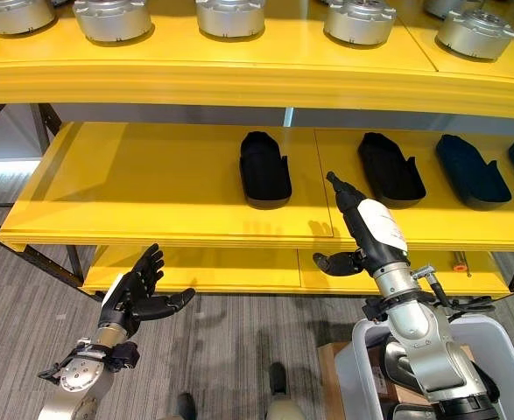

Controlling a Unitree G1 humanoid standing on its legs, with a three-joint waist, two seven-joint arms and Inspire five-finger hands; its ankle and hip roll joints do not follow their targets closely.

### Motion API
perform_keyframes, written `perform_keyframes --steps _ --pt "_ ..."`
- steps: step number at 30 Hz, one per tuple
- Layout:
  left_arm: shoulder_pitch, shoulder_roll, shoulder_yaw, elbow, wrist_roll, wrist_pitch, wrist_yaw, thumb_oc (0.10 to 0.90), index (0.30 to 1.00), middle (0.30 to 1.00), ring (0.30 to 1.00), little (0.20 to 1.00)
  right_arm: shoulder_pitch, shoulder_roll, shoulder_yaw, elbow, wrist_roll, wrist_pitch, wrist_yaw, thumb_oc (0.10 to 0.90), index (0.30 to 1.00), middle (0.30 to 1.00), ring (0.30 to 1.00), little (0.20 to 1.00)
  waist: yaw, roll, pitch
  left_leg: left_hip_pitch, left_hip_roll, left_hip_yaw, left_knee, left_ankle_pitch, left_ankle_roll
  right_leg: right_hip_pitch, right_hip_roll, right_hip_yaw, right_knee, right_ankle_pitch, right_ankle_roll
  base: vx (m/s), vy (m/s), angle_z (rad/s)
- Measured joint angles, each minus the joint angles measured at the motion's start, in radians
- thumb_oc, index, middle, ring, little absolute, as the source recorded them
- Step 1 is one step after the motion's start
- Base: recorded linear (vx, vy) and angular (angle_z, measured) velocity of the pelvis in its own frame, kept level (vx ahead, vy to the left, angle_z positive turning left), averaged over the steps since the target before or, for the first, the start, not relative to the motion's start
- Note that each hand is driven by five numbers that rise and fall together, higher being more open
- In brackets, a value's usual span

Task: Move parts from the plastic box to the shelf.

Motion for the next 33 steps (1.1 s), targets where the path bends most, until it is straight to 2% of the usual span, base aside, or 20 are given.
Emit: perform_keyframes --steps 24,29,33 --pt "0.0 0.0 0.0 0.0 0.032 0.0 0.0 0.9 1.0 1.0 1.0 1.0 -0.001 -0.004 0.027 0.006 -0.017 0.0 0.038 0.9 1.0 1.0 1.0 1.0 0.009 -0.01 -0.007 0.0 0.001 -0.004 0.001 0.0 0.002 0.002 0.001 -0.002 0.0 0.0 -0.001 0.0 0.0 0.0" --pt "0.0 0.002 0.0 0.0 0.032 0.001 0.0 0.9 1.0 1.0 1.0 1.0 -0.014 -0.074 0.093 0.014 -0.017 0.0 0.066 0.9 1.0 1.0 1.0 1.0 0.023 -0.013 -0.009 0.0 0.001 -0.004 0.001 0.0 0.003 0.003 0.001 -0.003 0.0 -0.001 -0.002 0.0 0.0 0.0" --pt "0.002 0.005 0.0 0.0 0.032 0.004 -0.001 0.9 1.0 1.0 1.0 1.0 -0.058 -0.096 0.145 0.05 -0.017 0.0 0.088 0.9 1.0 1.0 1.0 1.0 0.024 -0.015 -0.011 0.0 0.002 -0.012 0.001 0.001 0.003 0.008 0.001 -0.008 0.0 0.0 -0.001 0.0 -0.002 0.06"
